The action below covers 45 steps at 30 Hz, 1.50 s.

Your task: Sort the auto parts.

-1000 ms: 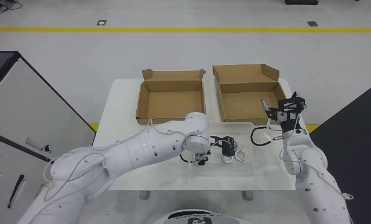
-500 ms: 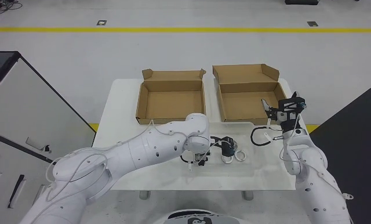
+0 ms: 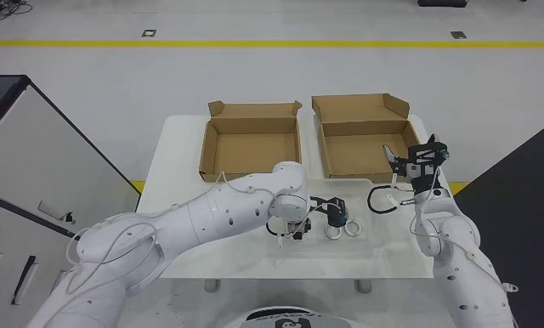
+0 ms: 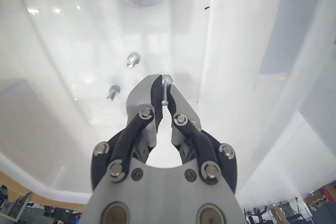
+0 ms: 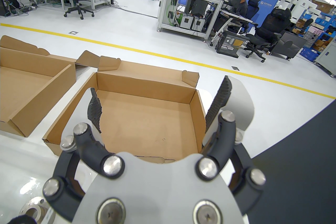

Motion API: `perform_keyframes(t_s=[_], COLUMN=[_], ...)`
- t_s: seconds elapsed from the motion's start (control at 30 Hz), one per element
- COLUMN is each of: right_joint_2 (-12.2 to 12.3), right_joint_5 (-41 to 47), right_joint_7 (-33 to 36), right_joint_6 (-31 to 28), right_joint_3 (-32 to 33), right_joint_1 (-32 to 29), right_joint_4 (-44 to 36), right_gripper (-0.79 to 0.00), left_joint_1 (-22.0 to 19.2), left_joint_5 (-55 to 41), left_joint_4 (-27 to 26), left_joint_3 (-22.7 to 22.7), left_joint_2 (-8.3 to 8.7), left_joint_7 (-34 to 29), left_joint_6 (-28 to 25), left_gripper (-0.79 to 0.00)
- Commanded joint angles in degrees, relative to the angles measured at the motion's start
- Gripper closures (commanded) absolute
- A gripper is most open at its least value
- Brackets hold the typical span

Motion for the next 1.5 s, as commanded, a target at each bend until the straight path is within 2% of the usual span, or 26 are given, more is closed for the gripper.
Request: perform_keyframes(t_s=[0.0,0.17,0.47,0.83,0.93,1.07,1.3,1.47], right_joint_2=[0.0,0.0,0.0,0.0,0.0,0.0,0.0,0.0], right_joint_5=[0.0,0.0,0.0,0.0,0.0,0.0,0.0,0.0], right_joint_7=[0.0,0.0,0.0,0.0,0.0,0.0,0.0,0.0], right_joint_6=[0.0,0.0,0.0,0.0,0.0,0.0,0.0,0.0], right_joint_3=[0.0,0.0,0.0,0.0,0.0,0.0,0.0,0.0], right_joint_1=[0.0,0.0,0.0,0.0,0.0,0.0,0.0,0.0], right_joint_4=[0.0,0.0,0.0,0.0,0.0,0.0,0.0,0.0], right_gripper=[-0.785,-0.785,-0.785,-0.785,-0.785,-0.785,-0.785,-0.785], left_joint_1=[-1.7,-4.7,-7.1,-6.9,-5.5,-2.3,8.0,14.3], left_joint_5=[-2.6,-6.0,-10.2,-10.3,-11.5,-16.6,-28.1,-34.5], left_joint_4=[-1.8,-9.2,-22.8,-22.9,-22.3,-21.7,-24.1,-26.4], left_joint_3=[-1.2,-4.9,-10.1,-10.1,-12.7,-20.0,-33.6,-41.3], left_joint_2=[0.87,4.37,11.1,11.3,11.8,13.74,17.9,19.7], left_joint_7=[-0.1,-2.5,-7.0,-6.6,-1.8,4.6,12.9,18.5], left_joint_6=[0.2,2.5,7.1,7.5,8.8,9.8,3.0,-4.2], left_gripper=[0.0,0.0,0.0,0.0,0.0,0.0,0.0,0.0])
